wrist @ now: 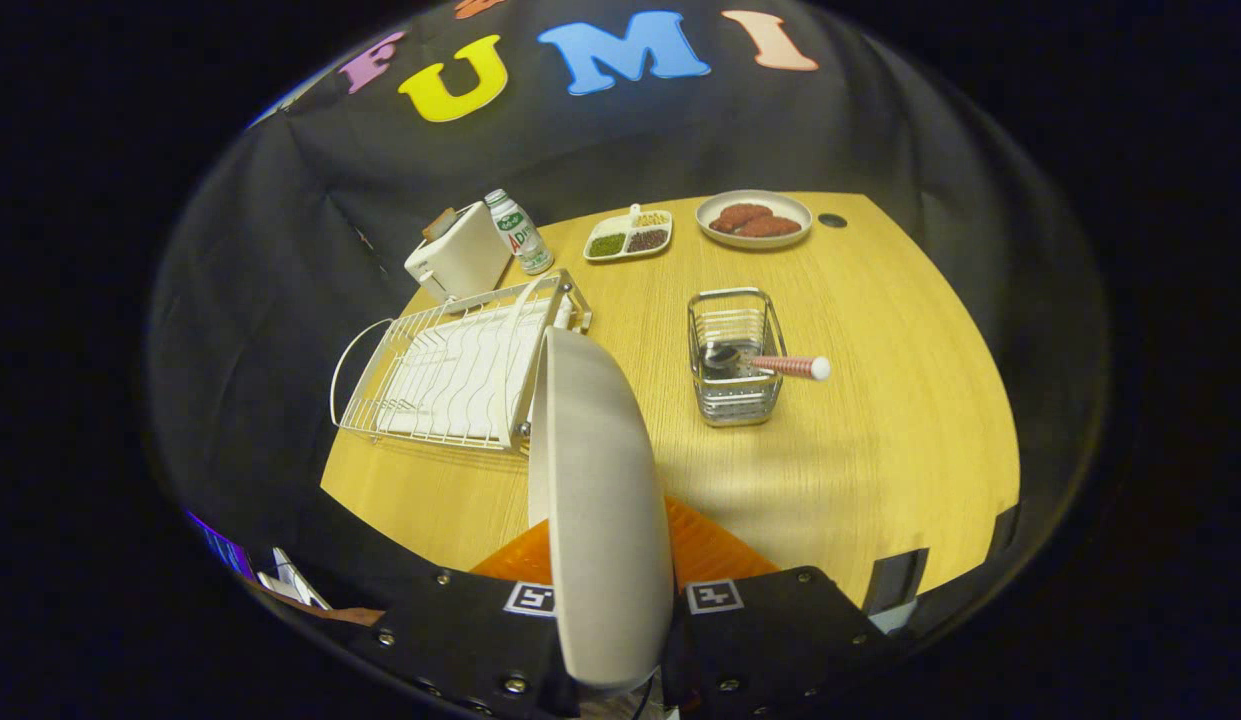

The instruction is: Take the plate from the dish rack, then take the spoon from the basket and place it into the plate.

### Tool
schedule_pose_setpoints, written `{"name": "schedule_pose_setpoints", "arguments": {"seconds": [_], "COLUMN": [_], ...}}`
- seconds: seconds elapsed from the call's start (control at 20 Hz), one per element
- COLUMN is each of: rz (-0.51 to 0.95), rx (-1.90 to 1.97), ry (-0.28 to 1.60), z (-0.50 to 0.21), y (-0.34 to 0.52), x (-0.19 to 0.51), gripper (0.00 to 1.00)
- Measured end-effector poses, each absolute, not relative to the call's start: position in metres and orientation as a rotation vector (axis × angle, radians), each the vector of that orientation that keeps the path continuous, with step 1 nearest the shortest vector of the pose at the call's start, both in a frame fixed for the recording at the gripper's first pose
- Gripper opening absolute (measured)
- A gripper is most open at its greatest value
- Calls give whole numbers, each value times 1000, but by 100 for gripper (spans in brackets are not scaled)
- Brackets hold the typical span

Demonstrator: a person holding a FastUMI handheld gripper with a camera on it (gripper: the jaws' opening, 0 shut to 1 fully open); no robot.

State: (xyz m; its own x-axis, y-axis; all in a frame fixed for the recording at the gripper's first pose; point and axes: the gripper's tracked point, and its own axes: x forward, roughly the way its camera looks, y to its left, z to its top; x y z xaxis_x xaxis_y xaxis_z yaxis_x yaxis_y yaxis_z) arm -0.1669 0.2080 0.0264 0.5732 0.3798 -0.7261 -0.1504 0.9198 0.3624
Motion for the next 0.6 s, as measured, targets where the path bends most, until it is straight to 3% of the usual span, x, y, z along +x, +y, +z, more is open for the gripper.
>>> {"name": "schedule_pose_setpoints", "arguments": {"seconds": [0.6], "rz": [434], "rx": [513], "ry": [939], "z": [-63], "y": [218], "x": [-161], "gripper": [30]}}
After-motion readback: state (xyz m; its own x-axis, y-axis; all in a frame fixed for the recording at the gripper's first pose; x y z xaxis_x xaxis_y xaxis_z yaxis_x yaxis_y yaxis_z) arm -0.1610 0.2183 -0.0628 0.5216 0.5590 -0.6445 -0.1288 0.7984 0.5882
